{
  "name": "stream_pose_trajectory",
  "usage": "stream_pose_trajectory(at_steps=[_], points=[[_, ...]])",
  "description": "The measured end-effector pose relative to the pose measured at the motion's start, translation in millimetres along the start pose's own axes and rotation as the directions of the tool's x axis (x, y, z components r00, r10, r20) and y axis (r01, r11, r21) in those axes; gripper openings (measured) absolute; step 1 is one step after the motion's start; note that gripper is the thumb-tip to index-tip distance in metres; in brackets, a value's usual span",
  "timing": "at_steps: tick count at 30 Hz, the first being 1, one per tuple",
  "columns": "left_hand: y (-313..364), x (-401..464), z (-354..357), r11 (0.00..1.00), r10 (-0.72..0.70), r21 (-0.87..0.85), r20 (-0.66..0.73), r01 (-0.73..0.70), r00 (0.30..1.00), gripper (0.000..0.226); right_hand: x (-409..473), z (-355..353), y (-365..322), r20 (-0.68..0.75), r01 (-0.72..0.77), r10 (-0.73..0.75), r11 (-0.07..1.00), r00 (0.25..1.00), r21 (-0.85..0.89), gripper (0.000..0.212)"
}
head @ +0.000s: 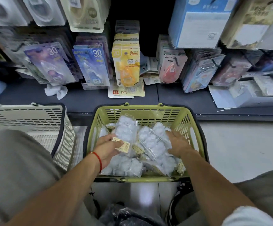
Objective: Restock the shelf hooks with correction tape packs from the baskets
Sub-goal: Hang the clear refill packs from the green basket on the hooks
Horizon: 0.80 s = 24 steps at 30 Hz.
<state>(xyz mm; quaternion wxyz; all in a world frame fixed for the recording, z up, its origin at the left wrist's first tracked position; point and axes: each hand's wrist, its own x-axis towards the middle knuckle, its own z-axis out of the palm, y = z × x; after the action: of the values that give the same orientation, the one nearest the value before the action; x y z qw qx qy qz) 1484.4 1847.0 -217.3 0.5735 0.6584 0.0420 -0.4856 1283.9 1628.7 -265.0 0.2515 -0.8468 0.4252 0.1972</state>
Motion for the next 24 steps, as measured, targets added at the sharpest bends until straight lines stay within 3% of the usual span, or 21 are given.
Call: stream_pose_trajectory(at_steps=[2,5,9,12,15,19,21,24], points=[[3,-1,-7,0.999,-0.038,-0.025,-0.009,0.038,0.999,0.031,6,-3,3,-0.071,0.011,-0.006,0.998,0.997,0.069,0.075],[4,0,-6,0.998,-0.054,0.02,0.013,0.054,0.998,0.03,6,-24,7,-0.141,0.034,0.012,0.946,0.99,0.323,0.048],[3,6,7,0.998,-0.054,0.015,-0.005,0.054,0.999,0.023,-7,-47,13,-0.181,0.052,0.104,0.719,0.978,0.693,0.022],[2,9,23,0.999,-0.028,0.015,0.016,0.028,0.999,0.027,-22,-52,13,-0.148,0.07,0.09,0.578,0.985,0.813,0.017],[-3,12,37,1.0,-0.011,-0.003,0.017,0.011,1.0,0.057,-32,-52,10,-0.121,0.083,0.078,0.374,0.99,0.924,0.019],[-4,3,52,0.973,-0.074,-0.211,0.097,0.093,0.992,0.04,-43,-45,-15,-0.058,0.075,-0.102,0.168,0.993,0.983,0.03],[-6,1,56,0.951,-0.077,-0.281,0.185,0.128,0.98,0.047,-48,-37,-35,-0.035,0.073,-0.199,0.187,0.979,0.98,0.033],[-12,0,54,0.967,0.0,-0.253,0.162,0.042,0.987,0.057,-49,-24,-62,-0.03,0.128,-0.244,0.393,0.969,0.911,0.025]])
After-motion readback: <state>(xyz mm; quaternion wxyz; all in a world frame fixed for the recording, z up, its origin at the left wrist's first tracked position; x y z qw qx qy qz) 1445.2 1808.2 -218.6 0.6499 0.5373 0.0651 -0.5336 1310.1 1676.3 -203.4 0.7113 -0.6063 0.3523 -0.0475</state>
